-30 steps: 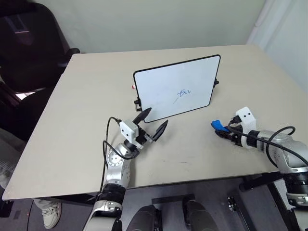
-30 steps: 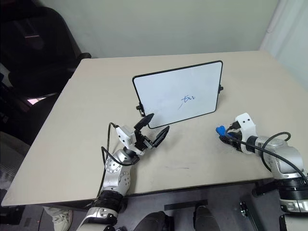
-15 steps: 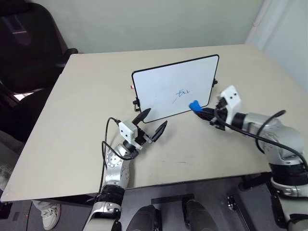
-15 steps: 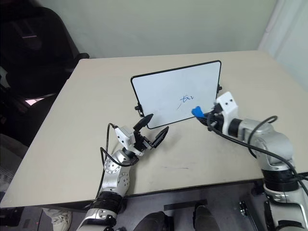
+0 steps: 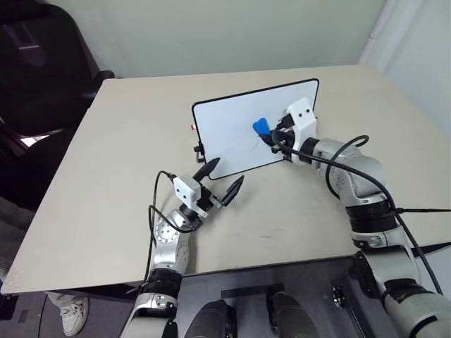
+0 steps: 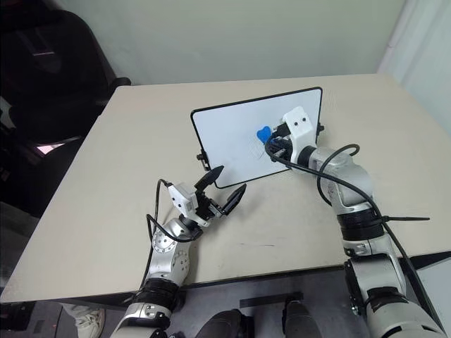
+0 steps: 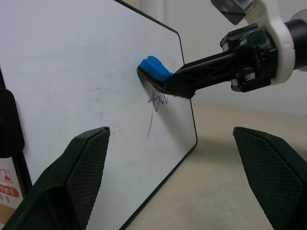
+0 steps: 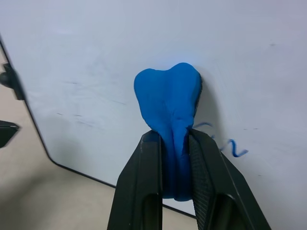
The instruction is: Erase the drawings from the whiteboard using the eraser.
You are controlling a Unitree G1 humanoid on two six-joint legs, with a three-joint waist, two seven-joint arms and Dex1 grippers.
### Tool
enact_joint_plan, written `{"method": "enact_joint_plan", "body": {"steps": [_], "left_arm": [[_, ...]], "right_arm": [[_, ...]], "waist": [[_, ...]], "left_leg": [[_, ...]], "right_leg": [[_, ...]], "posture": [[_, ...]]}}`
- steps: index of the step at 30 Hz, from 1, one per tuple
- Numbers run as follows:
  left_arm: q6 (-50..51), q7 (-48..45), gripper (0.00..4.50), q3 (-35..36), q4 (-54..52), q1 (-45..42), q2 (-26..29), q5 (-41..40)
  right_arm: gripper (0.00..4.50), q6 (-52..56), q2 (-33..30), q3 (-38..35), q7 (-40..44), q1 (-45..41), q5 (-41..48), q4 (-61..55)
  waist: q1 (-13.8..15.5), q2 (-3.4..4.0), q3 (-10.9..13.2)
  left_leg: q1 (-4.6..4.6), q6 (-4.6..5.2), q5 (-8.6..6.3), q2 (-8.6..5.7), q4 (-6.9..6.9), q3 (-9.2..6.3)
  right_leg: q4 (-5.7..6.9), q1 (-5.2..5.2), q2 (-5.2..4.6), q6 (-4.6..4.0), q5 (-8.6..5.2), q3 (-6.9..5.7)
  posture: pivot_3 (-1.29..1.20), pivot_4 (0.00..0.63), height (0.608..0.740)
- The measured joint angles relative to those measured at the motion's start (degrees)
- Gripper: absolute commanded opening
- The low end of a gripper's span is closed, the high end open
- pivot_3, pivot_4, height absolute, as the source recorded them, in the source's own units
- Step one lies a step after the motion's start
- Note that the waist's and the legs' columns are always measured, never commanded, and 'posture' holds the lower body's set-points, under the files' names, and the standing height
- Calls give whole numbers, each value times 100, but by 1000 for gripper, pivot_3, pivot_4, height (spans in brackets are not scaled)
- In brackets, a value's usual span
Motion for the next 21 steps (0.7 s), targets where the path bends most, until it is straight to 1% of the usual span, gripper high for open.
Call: {"method": "enact_joint_plan", "body": {"steps": [6,11,17,21], "left_arm": [[0,7,4500,39,0,12,14,0],[0,13,4500,53,-4,17,12,1],[0,14,4500,65,-49,41,9,4],[-1,16,4500,69,-52,46,12,7]], "right_arm": [[443,-52,3,205,4,73,-267,60],[443,120,-88,481,5,323,-629,463],[443,119,-72,358,125,402,-602,331],[443,120,63,60,126,61,-428,228]], "waist": [[-36,-1,0],[-48,-1,0],[-53,-1,1],[-68,-1,1]], "left_leg": [[-4,-3,2,0,1,0],[-7,-4,3,0,1,0],[-32,-17,12,3,-1,0],[-44,-18,20,2,0,0]], "right_leg": [[0,0,1,-5,5,1],[0,2,0,-3,9,2],[6,-14,5,-10,16,2],[5,-26,6,-18,24,5]], "posture": [[0,150,726],[0,150,726],[0,150,726],[0,150,726]]}}
